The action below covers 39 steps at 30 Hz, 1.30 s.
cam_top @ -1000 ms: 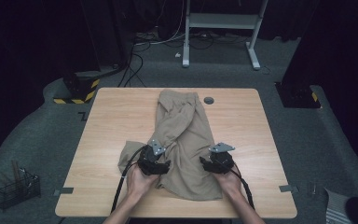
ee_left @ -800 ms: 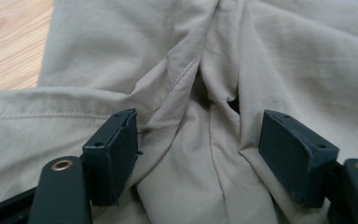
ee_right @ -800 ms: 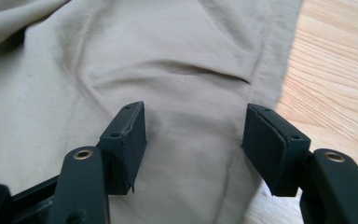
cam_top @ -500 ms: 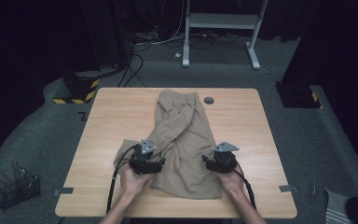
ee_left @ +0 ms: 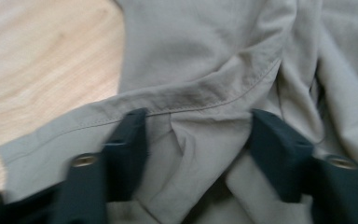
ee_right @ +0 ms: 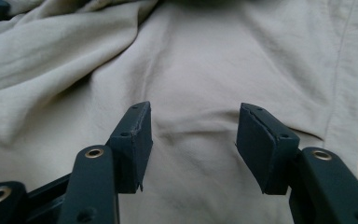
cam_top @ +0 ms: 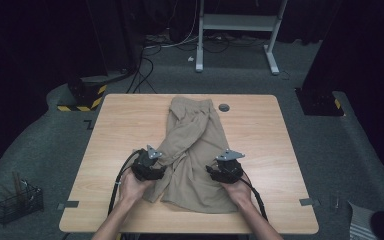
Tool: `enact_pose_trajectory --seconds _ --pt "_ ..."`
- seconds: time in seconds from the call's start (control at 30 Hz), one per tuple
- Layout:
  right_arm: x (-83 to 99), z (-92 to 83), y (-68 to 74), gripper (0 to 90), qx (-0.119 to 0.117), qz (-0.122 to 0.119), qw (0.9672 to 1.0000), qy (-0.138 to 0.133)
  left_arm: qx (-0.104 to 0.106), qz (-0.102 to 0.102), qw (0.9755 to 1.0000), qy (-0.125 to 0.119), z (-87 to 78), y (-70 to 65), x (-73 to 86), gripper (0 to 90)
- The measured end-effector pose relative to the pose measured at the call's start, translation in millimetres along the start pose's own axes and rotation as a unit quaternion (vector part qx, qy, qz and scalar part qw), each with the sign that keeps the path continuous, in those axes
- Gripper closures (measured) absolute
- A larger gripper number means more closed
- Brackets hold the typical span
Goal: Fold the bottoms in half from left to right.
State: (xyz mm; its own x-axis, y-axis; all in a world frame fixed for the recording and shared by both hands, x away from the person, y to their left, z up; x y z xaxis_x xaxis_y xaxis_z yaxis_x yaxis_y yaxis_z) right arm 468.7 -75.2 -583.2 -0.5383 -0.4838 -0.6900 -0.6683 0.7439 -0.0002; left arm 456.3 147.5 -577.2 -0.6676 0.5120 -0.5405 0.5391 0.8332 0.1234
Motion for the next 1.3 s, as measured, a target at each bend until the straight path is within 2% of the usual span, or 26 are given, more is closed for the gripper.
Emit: enact_pose_trajectory --seconds 0.07,0.13,0.17,0.27,0.3,0.4,0.47,0.53,0.6,0.67,0.73,0.77,0.83,0.9,1.0,1.07,1.1,1.23,1.27,1.3 --pt "2.1 4.3 -1.6 45.0 -0.002 0.003 1.0000 0.007 0.011 -0.006 0.9999 -0.001 0.3 1.2 -0.9 66.0" --pt "4.4 6.7 -2.1 45.0 -0.002 0.005 0.9999 0.010 0.022 -0.013 0.9996 -0.014 -5.2 1.6 -3.9 81.8" --pt "4.3 6.8 -2.2 45.0 -0.001 0.004 0.9999 0.010 0.033 -0.019 0.9990 -0.024 -11.4 0.3 -6.9 85.3" --pt "4.1 7.2 -2.2 44.8 0.003 -0.003 0.9999 0.010 0.062 -0.033 0.9956 -0.061 -30.4 -4.8 -18.7 87.9" --pt "4.1 7.3 -2.2 44.8 0.003 -0.003 0.9999 0.010 0.078 -0.039 0.9930 -0.080 -39.2 -8.3 -25.7 88.0" --pt "3.7 7.4 -2.2 44.6 0.002 -0.001 1.0000 0.009 0.112 -0.043 0.9871 -0.106 -50.9 -20.0 -40.6 88.1" --pt "3.9 6.9 -1.7 44.1 0.002 -0.001 1.0000 0.009 0.144 -0.044 0.9825 -0.109 -47.2 -35.5 -48.9 88.1" --pt "2.6 2.5 1.4 43.8 -0.001 -0.001 1.0000 0.004 0.154 -0.043 0.9816 -0.104 -39.3 -43.2 -50.6 88.0" --pt "0.4 -4.3 4.9 43.8 -0.004 -0.007 1.0000 -0.005 0.170 -0.052 0.9800 -0.090 -23.3 -52.8 -50.0 88.0" --pt "0.0 -8.4 7.7 43.8 -0.005 -0.013 0.9999 -0.006 0.174 -0.059 0.9799 -0.077 -9.0 -57.0 -48.1 88.0" --pt "1.5 -7.2 9.6 43.9 -0.006 -0.015 0.9999 0.001 0.168 -0.061 0.9816 -0.068 2.3 -57.1 -47.1 88.0" --pt "2.7 -4.4 9.3 43.8 -0.006 -0.018 0.9998 0.005 0.168 -0.066 0.9814 -0.065 6.2 -56.2 -47.4 88.0" --pt "6.5 4.4 7.6 43.1 -0.002 -0.017 0.9996 0.021 0.160 -0.071 0.9824 -0.064 12.2 -52.4 -49.6 88.0" --pt "3.2 8.5 5.5 44.2 0.001 -0.011 0.9999 0.012 0.149 -0.073 0.9844 -0.058 19.1 -45.9 -52.1 88.0" --pt "-6.0 17.4 2.1 44.3 0.004 -0.014 0.9998 0.012 0.141 -0.085 0.9849 -0.052 27.1 -37.6 -58.6 88.1" --pt "-12.2 23.4 -1.0 44.2 0.005 -0.011 0.9999 0.012 0.142 -0.092 0.9836 -0.062 23.5 -34.1 -66.0 88.2" --pt "-15.0 26.0 -1.5 44.2 0.004 -0.009 0.9999 0.013 0.144 -0.087 0.9831 -0.073 17.2 -35.1 -69.9 88.2" --pt "-16.3 27.5 0.5 42.3 -0.002 -0.009 0.9999 0.014 0.161 -0.063 0.9782 -0.116 -13.0 -52.8 -86.9 88.2" --pt "-16.3 27.5 1.2 41.9 -0.004 -0.008 0.9999 0.013 0.172 -0.060 0.9753 -0.124 -18.5 -60.5 -92.9 88.2" --pt "-16.3 27.1 1.9 41.7 -0.010 -0.003 0.9999 0.012 0.178 -0.056 0.9742 -0.127 -19.7 -66.4 -96.9 88.1"
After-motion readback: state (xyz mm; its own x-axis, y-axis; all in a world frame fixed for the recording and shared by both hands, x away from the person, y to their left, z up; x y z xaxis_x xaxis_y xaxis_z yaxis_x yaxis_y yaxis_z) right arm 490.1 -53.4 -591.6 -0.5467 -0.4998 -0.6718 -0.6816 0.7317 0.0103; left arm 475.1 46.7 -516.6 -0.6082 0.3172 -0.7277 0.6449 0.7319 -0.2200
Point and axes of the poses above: each handheld gripper's, and its own axes: z roughly forward along the jaws, x roughly out of its underside, y roughly to its left, the point moved 10 cm from there along z, roughly forward along the jaws, and after that the axes turned 5 degrees about y, right-handed, at the moved point
